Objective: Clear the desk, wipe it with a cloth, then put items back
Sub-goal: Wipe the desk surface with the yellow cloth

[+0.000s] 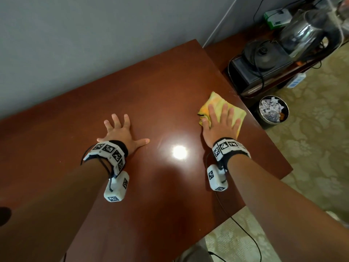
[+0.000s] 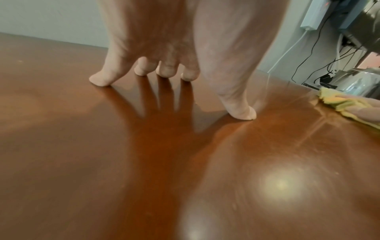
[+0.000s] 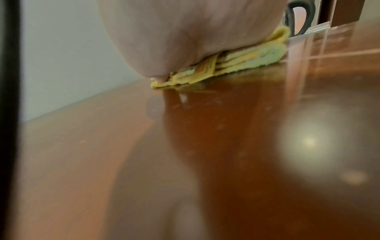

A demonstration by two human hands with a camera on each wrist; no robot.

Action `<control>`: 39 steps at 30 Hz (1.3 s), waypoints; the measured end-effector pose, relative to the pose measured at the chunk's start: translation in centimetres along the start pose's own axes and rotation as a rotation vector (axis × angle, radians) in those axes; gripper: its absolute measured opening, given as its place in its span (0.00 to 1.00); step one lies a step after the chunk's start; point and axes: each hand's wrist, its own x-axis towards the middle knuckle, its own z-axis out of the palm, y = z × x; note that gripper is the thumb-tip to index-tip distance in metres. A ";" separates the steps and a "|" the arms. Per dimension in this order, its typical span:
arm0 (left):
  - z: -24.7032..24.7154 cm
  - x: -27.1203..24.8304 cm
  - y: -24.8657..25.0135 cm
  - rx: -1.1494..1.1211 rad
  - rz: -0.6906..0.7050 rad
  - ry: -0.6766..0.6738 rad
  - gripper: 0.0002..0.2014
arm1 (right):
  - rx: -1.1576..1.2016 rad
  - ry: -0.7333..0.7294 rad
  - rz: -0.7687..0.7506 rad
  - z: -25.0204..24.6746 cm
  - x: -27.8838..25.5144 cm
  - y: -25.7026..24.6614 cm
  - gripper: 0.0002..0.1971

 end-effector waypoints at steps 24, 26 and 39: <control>2.1 -2.9 10.0 0.113 0.221 -0.066 0.53 | 0.032 0.037 0.054 -0.6 1.3 4.6 0.30; 2.0 -2.9 10.1 0.119 0.217 -0.074 0.53 | 0.035 0.051 0.071 -0.7 1.4 4.7 0.30; 2.0 -2.8 10.2 0.160 0.219 -0.088 0.53 | 0.049 0.104 0.058 -1.5 4.9 0.9 0.30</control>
